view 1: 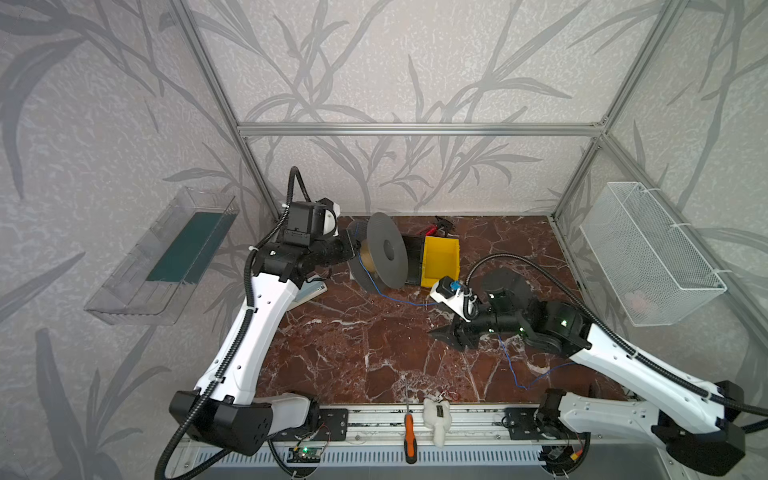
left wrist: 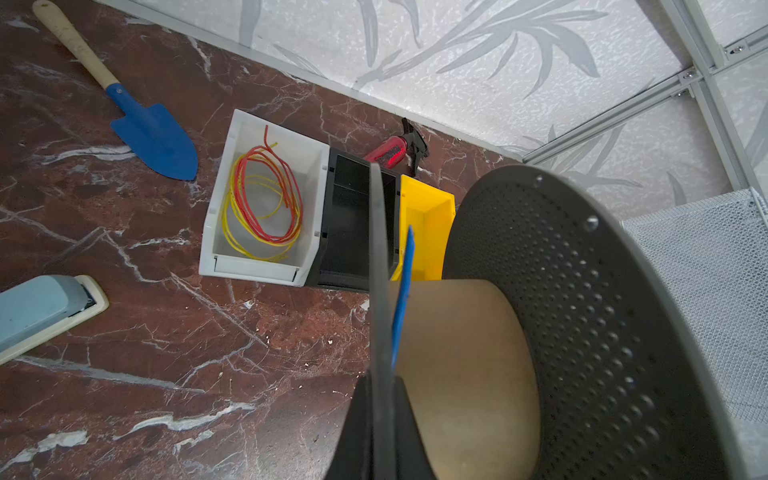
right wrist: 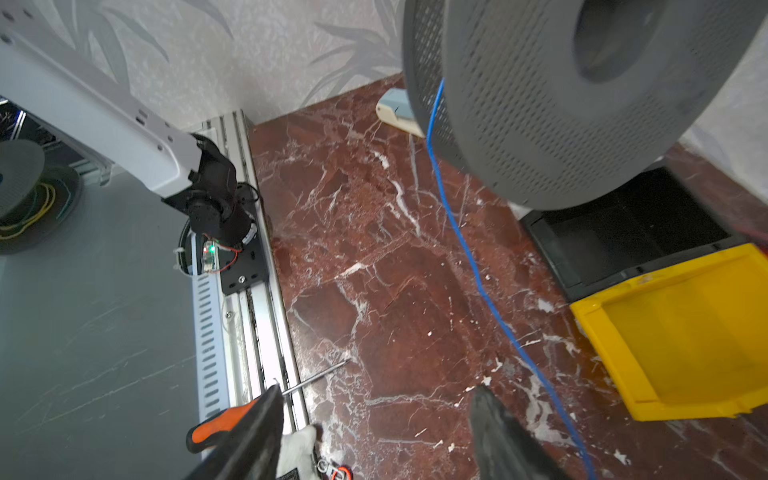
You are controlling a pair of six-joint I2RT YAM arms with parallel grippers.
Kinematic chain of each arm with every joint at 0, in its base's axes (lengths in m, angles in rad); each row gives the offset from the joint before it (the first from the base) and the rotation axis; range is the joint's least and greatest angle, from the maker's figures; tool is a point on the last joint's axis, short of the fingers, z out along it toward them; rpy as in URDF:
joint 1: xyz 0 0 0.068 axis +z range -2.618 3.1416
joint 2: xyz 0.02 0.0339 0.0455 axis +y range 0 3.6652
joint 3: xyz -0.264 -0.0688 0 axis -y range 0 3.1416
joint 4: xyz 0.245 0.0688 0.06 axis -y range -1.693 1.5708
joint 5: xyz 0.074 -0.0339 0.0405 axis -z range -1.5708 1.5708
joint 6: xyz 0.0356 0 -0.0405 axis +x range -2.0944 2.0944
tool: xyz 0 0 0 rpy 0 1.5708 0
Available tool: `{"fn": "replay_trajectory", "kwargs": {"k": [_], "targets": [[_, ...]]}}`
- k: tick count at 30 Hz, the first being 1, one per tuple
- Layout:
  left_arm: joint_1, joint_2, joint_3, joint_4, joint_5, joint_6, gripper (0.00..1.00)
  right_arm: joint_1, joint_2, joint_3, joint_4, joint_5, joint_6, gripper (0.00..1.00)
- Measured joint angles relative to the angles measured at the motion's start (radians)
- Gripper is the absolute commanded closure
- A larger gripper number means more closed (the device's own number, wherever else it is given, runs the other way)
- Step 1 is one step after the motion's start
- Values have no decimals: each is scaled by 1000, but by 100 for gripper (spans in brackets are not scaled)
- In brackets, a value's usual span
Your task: Wrap the cables
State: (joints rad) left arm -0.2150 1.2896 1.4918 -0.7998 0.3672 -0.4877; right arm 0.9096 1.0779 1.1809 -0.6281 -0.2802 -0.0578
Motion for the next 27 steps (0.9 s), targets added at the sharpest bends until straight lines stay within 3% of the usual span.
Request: {"fn": "replay_trajectory", "kwargs": {"k": [5,10,20,27], "targets": [[0,-8,2,-1,4,30,100,-175,5,37,-49,-124,5,18],[0,-33,16,0,-6,62,100,-195,40,30,-120,-187,20,17],[0,-114,32,18,-13,95,100,-229,-11,-29,-206,-77,31,12],[0,-116,32,30,17,95,100,-279,29,-49,-130,-98,17,12]]}}
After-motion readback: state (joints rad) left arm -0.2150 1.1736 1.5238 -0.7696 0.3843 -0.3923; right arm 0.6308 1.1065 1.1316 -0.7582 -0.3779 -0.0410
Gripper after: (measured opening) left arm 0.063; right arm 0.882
